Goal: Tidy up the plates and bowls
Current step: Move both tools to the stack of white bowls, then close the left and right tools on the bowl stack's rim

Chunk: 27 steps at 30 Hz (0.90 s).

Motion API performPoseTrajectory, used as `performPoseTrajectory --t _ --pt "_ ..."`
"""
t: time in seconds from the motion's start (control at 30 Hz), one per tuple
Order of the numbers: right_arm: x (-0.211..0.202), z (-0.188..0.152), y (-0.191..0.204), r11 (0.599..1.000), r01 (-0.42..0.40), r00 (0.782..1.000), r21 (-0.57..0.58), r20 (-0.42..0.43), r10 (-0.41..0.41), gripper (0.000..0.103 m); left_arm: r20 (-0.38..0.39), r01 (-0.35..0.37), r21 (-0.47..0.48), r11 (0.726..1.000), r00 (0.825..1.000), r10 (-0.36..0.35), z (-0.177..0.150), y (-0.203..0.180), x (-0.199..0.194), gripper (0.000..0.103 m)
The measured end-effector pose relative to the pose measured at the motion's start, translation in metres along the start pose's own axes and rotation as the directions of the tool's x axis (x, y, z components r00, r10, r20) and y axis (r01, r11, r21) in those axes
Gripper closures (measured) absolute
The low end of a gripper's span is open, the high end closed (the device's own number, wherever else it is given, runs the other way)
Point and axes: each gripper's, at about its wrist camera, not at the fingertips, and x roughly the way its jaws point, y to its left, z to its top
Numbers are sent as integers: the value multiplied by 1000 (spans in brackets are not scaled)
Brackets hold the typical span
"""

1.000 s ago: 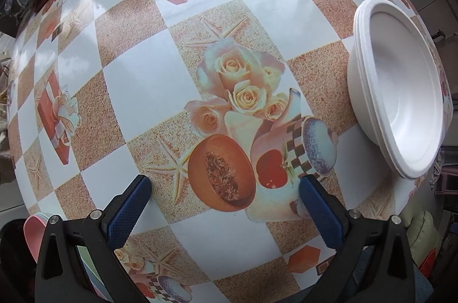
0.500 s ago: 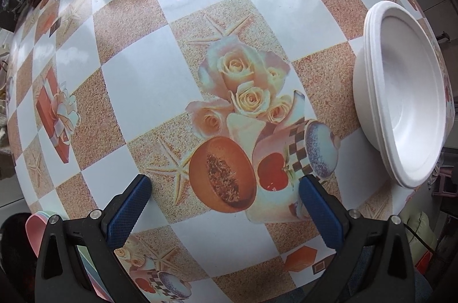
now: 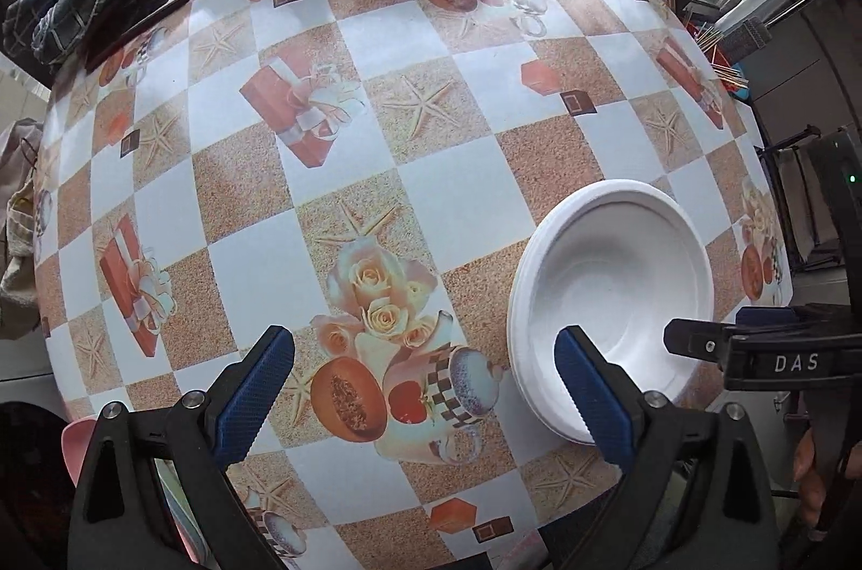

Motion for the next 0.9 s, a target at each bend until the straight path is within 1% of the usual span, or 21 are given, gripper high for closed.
performPoseTrajectory --t 0.13,0.27,0.33,0.4,0.47,0.57,0.63,0.67,0.7,0.77,0.83,0.9 --pt "10 12 -5 1000 18 1000 -15 -10 -18 0 -20 -24 47 999 999 25 3 -19 23 4" --pt "21 20 -7 997 55 998 -52 -21 -56 0 -51 -45 47 998 998 48 6 -20 39 4" --pt "29 25 -2 996 56 998 -64 -38 -59 0 -62 -47 38 998 997 50 8 -19 43 4" --pt "34 27 2 993 81 995 -90 -49 -85 0 -73 -51 35 998 996 53 10 -19 47 5" --pt "39 26 8 988 112 992 -110 -47 -117 0 -75 -36 26 999 996 38 11 -17 49 6" --pt "40 29 8 989 106 992 -98 -61 -113 0 -92 -25 23 999 995 27 18 -17 56 8" --pt "40 34 7 989 106 990 -102 -78 -114 0 -102 -10 20 1000 995 12 23 -17 58 13" --pt "38 41 5 990 104 989 -99 -91 -113 0 -105 -4 23 1000 994 6 26 -19 58 19" --pt "38 45 8 991 101 990 -90 -88 -109 0 -110 -9 33 999 994 13 28 -21 59 29" --pt "31 53 2 994 79 996 -72 -35 -82 0 -128 -25 67 997 991 34 29 -27 62 40" --pt "26 53 -1 994 66 998 -86 -2 -66 7 -134 -7 83 997 991 18 30 -32 64 47" --pt "23 50 4 989 68 998 -128 16 -66 19 -138 9 86 996 990 3 31 -36 65 57"
